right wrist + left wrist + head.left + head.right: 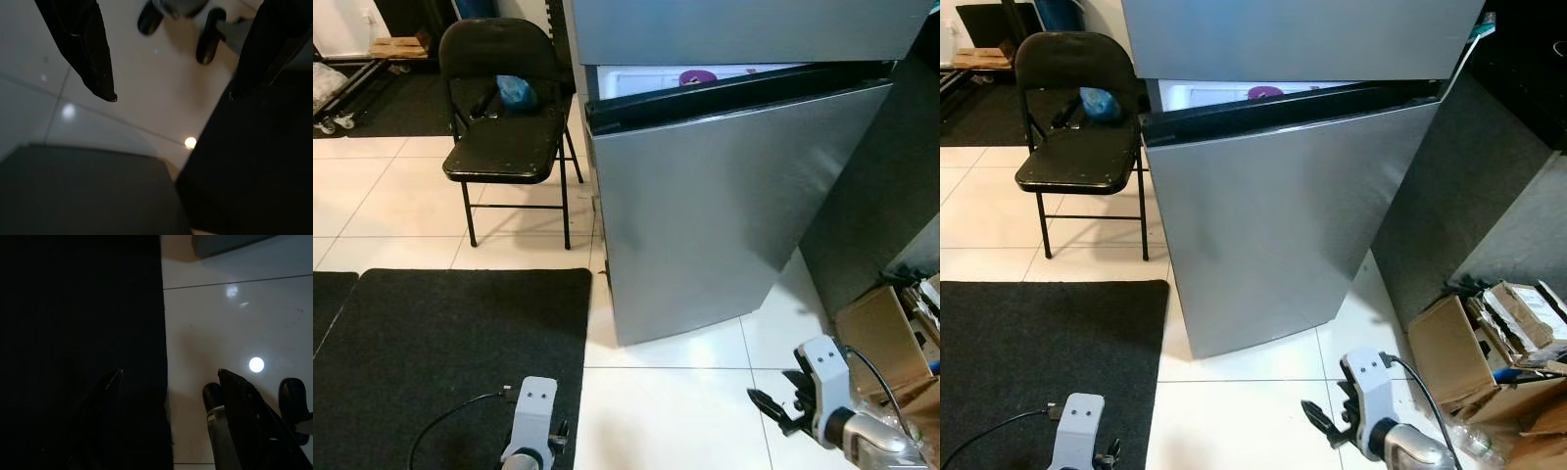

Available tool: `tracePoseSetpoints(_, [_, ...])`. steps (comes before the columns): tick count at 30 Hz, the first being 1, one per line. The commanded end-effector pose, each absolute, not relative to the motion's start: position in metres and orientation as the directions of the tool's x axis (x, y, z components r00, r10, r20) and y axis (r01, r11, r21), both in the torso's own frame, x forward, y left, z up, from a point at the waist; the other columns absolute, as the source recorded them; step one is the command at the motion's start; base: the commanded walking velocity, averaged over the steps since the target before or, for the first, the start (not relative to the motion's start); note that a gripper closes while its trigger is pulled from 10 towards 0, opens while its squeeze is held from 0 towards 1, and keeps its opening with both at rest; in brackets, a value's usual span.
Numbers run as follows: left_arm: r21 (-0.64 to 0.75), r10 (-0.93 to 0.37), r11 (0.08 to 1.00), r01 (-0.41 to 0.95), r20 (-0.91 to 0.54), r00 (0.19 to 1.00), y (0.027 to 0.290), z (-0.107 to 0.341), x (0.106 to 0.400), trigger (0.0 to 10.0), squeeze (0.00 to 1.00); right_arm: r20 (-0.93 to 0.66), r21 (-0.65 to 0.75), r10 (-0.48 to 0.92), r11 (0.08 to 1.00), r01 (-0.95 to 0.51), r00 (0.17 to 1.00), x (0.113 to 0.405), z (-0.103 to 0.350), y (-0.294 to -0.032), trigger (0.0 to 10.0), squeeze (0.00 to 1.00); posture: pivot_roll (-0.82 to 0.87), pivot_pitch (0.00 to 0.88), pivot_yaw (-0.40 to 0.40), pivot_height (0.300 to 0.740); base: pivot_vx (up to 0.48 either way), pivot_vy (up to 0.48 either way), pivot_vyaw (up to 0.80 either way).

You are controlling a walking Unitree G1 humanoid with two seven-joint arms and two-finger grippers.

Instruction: Restocking fridge

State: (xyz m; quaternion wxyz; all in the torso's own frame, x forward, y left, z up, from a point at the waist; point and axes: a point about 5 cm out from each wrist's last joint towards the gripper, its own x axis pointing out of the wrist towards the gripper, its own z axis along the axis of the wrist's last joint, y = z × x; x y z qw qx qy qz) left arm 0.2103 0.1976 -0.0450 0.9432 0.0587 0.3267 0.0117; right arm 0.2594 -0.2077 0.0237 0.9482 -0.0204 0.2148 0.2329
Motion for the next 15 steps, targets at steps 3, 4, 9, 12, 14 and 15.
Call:
tracePoseSetpoints(3, [0.119,0.066,0.993,0.012,-0.633,0.771,0.198,-0.049,0.206,10.0,0.0,-0.387,0.017,0.409,0.899,-0.438,0.826,0.265,0.026,-0.207,10.0,0.0,-0.15,0.169,-0.001,0.717,0.0,0.0,0.0])
tracePoseSetpoints(4, [0.119,0.067,0.993,0.012,-0.632,0.772,0.198,-0.048,0.206,10.0,0.0,-0.379,0.002,0.401,0.901,-0.433,0.834,0.266,0.027,-0.206,10.0,0.0,-0.15,0.169,-0.001,0.717,0.0,0.0,0.0])
tracePoseSetpoints(9, [0.12,0.076,0.993,-0.002,-0.616,0.784,0.199,-0.045,0.21,10.0,0.0,-0.357,-0.068,0.327,0.925,-0.373,0.875,0.268,0.028,-0.205,10.0,0.0,-0.14,0.17,-0.003,0.717,0.0,0.0,0.0])
tracePoseSetpoints(12, [0.118,0.068,0.993,0.002,-0.593,0.803,0.196,-0.04,0.216,10.0,0.0,-0.304,-0.084,0.263,0.95,-0.3,0.916,0.268,0.029,-0.2,10.0,0.0,-0.14,0.175,-0.002,0.717,0.0,0.0,0.0])
tracePoseSetpoints(14, [0.117,0.059,0.993,0.012,-0.577,0.815,0.193,-0.037,0.219,10.0,0.0,-0.261,-0.091,0.241,0.958,-0.272,0.935,0.269,0.032,-0.197,10.0,0.0,-0.14,0.175,-0.002,0.717,0.0,0.0,0.0])
tracePoseSetpoints(15, [0.117,0.059,0.993,0.012,-0.577,0.815,0.193,-0.037,0.219,10.0,0.0,-0.261,-0.091,0.241,0.958,-0.272,0.935,0.269,0.032,-0.197,10.0,0.0,-0.14,0.175,-0.002,0.717,0.0,0.0,0.0])
